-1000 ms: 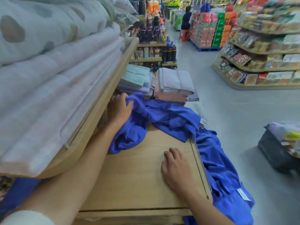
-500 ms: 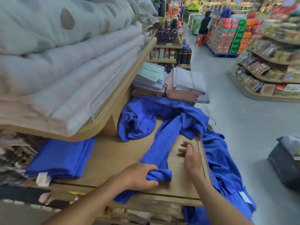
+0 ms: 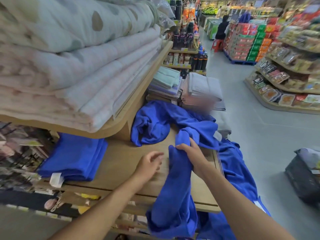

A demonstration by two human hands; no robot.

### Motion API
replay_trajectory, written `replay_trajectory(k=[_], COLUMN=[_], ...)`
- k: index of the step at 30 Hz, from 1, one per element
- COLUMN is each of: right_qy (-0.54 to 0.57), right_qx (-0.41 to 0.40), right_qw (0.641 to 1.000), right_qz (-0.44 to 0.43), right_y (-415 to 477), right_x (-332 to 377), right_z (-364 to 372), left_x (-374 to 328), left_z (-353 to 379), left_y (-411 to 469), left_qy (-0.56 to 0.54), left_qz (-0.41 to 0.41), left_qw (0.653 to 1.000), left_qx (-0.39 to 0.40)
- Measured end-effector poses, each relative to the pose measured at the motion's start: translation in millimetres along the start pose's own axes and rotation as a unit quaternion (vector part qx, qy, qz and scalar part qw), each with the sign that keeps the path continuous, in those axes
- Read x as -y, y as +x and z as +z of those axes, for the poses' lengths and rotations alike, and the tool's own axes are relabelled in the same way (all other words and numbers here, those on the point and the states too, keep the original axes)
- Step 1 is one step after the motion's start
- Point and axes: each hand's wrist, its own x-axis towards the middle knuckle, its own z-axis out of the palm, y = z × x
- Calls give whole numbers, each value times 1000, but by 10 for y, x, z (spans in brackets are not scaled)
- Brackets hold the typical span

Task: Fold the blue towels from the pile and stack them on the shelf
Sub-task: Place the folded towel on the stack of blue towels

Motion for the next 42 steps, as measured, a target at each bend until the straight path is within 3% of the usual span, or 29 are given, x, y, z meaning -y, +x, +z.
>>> replay_trajectory(k=[3, 7, 9, 11, 13, 15, 19, 23, 28, 31, 33, 36, 39, 42], right_qy=[53, -27, -67, -94, -123, -169, -211, -246, -256, -178, -177, -151, -80, -17], right_qx=[140, 216, 192, 147, 122, 123, 39, 66, 83, 99, 116, 131, 140, 90], right_qw=[989, 975, 977, 982, 984, 977, 970, 962, 959, 975, 969, 966, 974, 984], right_qz=[6, 34, 68, 71, 26, -41, -111, -99, -85, -92, -125, -162, -162, -154], right_y=[-254, -420, -414, -416, -408, -426, -306, -149, -2, -44, -142, -284, -358, -338], right_x=[131, 209, 224, 239, 221, 233, 388, 640, 942, 1096, 1175, 1291, 1420, 1559], right_z=[143, 78, -27, -98, -112, -46, -84, -307, -446, -330, -173, 42, 126, 19], left_x=[-180, -273, -331, -337, -374, -445, -564, -695, -763, -688, -723, -930, -1004, -1029], left_z=[-24, -109, -122, -125, -107, -91, -294, -663, -880, -711, -547, -382, -266, -294], left_y=[170, 224, 241, 284, 270, 252, 314, 328, 293, 306, 265, 146, 76, 121], left_qy=[-204, -245, -241, -169, -18, 58, 98, 254, 272, 265, 146, -13, 54, 25], left_qz=[-161, -164, -111, 7, 115, 163, 137, 65, 16, 87, 136, 97, 175, 169], left_qw=[964, 951, 957, 976, 987, 980, 983, 942, 935, 957, 980, 995, 977, 983], left_qx=[61, 96, 120, 140, 115, 97, 74, 210, 225, 75, -9, 37, 108, 71])
